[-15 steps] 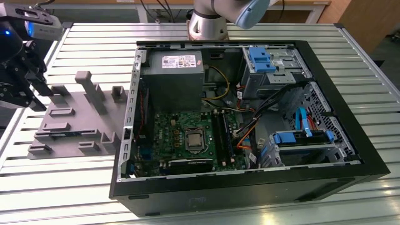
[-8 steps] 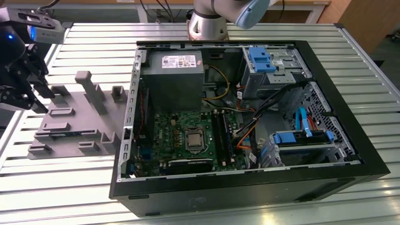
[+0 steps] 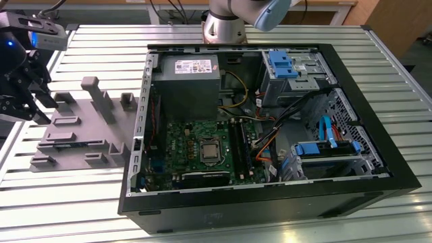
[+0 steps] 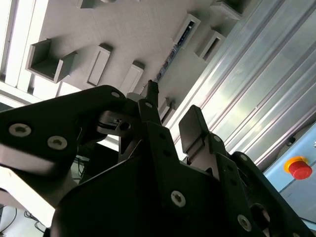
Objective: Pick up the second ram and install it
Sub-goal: 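Pick up the second ram and move it above second insertion slot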
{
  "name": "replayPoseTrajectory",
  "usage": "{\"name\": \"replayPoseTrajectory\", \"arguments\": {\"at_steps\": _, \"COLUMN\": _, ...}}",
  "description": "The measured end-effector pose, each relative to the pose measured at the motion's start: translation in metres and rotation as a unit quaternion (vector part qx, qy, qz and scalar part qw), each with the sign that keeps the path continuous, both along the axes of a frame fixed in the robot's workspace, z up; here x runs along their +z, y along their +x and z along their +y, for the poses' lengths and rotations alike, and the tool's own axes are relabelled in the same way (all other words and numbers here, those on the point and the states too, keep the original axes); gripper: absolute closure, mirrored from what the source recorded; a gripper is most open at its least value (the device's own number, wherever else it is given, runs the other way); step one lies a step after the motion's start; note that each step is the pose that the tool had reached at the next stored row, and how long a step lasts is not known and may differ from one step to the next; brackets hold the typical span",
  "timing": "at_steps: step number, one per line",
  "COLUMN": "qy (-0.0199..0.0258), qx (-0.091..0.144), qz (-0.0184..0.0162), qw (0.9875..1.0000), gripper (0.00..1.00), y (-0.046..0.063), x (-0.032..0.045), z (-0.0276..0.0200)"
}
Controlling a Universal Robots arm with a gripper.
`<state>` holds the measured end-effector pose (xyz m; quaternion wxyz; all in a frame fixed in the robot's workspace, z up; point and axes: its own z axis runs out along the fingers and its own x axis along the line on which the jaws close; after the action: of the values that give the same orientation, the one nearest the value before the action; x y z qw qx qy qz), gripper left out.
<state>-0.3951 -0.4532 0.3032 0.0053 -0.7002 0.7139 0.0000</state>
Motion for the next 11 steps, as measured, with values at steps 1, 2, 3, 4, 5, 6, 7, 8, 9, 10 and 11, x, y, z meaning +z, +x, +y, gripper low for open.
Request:
{"name": "replayPoseTrajectory", "arguments": {"at_steps": 1, "qy": 0.0, "qx": 0.0, "qz": 0.0, "qw": 1.0, "gripper": 0.55, "y": 0.0, "x": 0.0, "z": 0.0}}
{"name": "replayPoseTrajectory", "arguments": {"at_steps": 2, "qy": 0.0, "qx": 0.0, "qz": 0.0001, "qw": 1.0, "gripper": 0.55, "y": -0.0001, "x": 0.0, "z": 0.0}}
{"name": "replayPoseTrajectory", "arguments": {"at_steps": 3, "qy": 0.0, "qx": 0.0, "qz": 0.0001, "qw": 1.0, "gripper": 0.55, "y": -0.0001, "x": 0.0, "z": 0.0}}
{"name": "replayPoseTrajectory", "arguments": {"at_steps": 4, "qy": -0.0001, "qx": 0.0, "qz": 0.0001, "qw": 1.0, "gripper": 0.55, "y": -0.0001, "x": 0.0, "z": 0.0}}
{"name": "replayPoseTrajectory", "arguments": {"at_steps": 5, "qy": -0.0001, "qx": 0.0, "qz": 0.0, "qw": 1.0, "gripper": 0.55, "y": -0.0001, "x": 0.0, "z": 0.0}}
{"name": "replayPoseTrajectory", "arguments": {"at_steps": 6, "qy": -0.0001, "qx": 0.0, "qz": 0.0001, "qw": 1.0, "gripper": 0.55, "y": -0.0002, "x": -0.0001, "z": 0.0}}
{"name": "replayPoseTrajectory", "arguments": {"at_steps": 7, "qy": 0.0, "qx": 0.0, "qz": 0.0, "qw": 1.0, "gripper": 0.55, "y": -0.0005, "x": -0.0006, "z": 0.0}}
{"name": "replayPoseTrajectory", "arguments": {"at_steps": 8, "qy": -0.0001, "qx": 0.0, "qz": 0.0, "qw": 1.0, "gripper": 0.55, "y": -0.0009, "x": -0.0014, "z": 0.0}}
{"name": "replayPoseTrajectory", "arguments": {"at_steps": 9, "qy": -0.0001, "qx": 0.0, "qz": 0.0, "qw": 1.0, "gripper": 0.55, "y": -0.0015, "x": -0.0025, "z": 0.0001}}
{"name": "replayPoseTrajectory", "arguments": {"at_steps": 10, "qy": -0.0001, "qx": 0.0, "qz": 0.0, "qw": 1.0, "gripper": 0.55, "y": -0.002, "x": -0.004, "z": 0.0}}
{"name": "replayPoseTrajectory", "arguments": {"at_steps": 11, "qy": -0.0001, "qx": 0.0, "qz": 0.0, "qw": 1.0, "gripper": 0.55, "y": -0.0026, "x": -0.0055, "z": 0.0}}
